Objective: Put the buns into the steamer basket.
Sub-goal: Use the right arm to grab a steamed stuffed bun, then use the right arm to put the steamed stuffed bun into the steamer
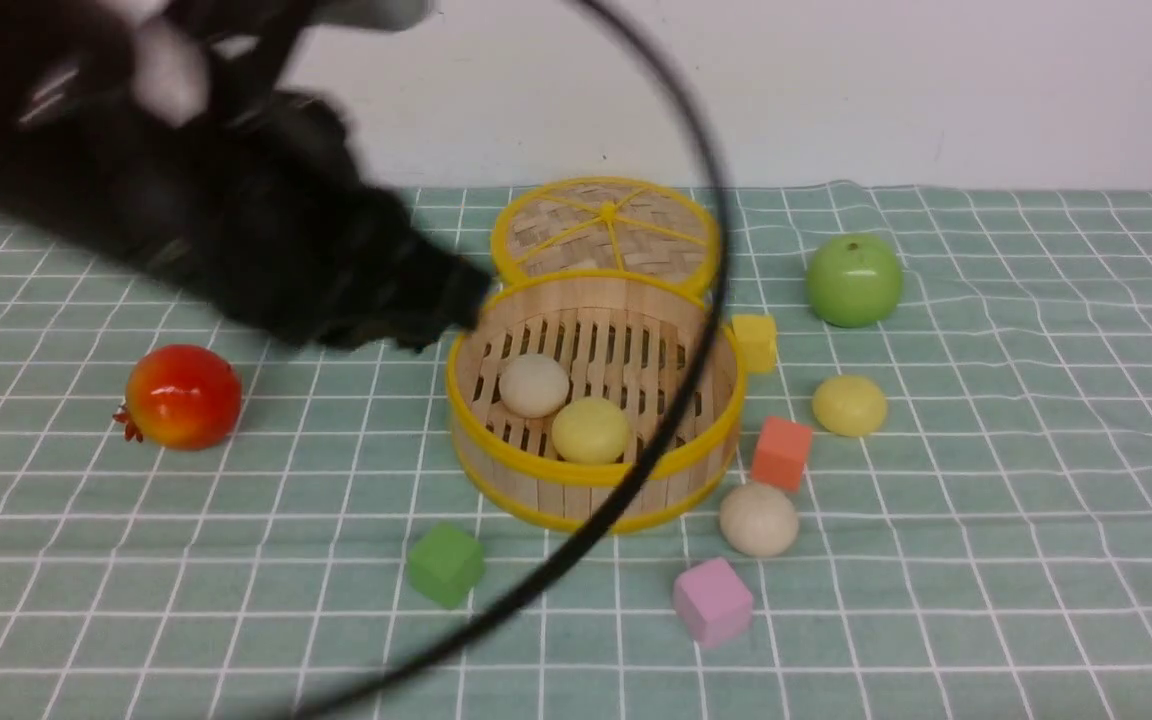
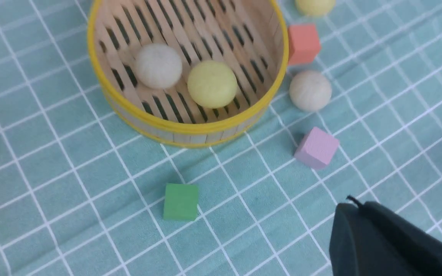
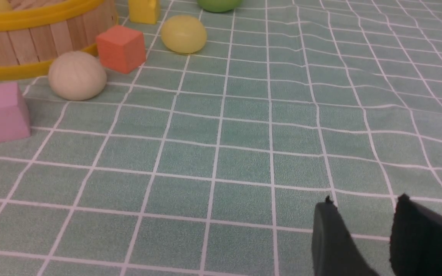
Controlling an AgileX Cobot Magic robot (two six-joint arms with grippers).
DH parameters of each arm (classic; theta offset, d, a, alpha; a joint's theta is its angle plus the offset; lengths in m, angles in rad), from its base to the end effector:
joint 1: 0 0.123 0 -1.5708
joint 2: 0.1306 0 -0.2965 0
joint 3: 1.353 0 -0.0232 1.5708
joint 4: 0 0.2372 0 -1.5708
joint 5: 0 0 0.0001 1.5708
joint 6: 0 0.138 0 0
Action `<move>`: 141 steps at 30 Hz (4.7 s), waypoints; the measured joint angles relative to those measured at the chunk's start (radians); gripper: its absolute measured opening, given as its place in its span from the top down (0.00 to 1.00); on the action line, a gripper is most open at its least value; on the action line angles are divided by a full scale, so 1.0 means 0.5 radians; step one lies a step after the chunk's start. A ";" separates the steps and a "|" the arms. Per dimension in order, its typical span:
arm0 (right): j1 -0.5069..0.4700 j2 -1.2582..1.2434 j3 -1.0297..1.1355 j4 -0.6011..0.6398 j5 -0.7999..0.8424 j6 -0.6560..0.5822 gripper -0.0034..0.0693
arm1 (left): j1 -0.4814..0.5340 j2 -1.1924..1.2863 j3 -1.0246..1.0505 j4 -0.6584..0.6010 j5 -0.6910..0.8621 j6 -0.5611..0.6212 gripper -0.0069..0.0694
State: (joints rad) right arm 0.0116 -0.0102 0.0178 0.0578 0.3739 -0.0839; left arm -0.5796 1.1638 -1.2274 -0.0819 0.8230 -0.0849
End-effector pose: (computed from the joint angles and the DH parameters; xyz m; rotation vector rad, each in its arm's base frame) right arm 0.0722 0.0038 0.1606 -0.0535 1.8637 0.0069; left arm 0.2113 -0.1482 0.3811 0.5285 2.2175 -0.4522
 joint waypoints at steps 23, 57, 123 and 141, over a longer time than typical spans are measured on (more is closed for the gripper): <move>0.000 0.000 0.014 0.209 -0.215 0.228 0.62 | 0.000 -1.534 1.886 -0.157 -1.430 0.002 0.93; 0.578 3.033 -2.269 0.461 1.143 -0.125 0.93 | 0.000 -1.534 1.888 -0.157 -1.412 0.002 0.92; 0.759 4.018 -3.301 0.636 0.516 -0.241 0.91 | 0.000 -1.534 1.888 -0.157 -1.412 0.002 0.86; 0.759 4.119 -3.320 0.634 0.449 -0.249 0.32 | 0.000 -1.534 1.888 -0.157 -1.412 0.002 0.85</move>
State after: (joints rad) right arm 0.3912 2.0495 -1.6424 0.3750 0.5982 -0.2085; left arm -0.5796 0.3966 -0.2834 -0.1606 0.1172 -0.0842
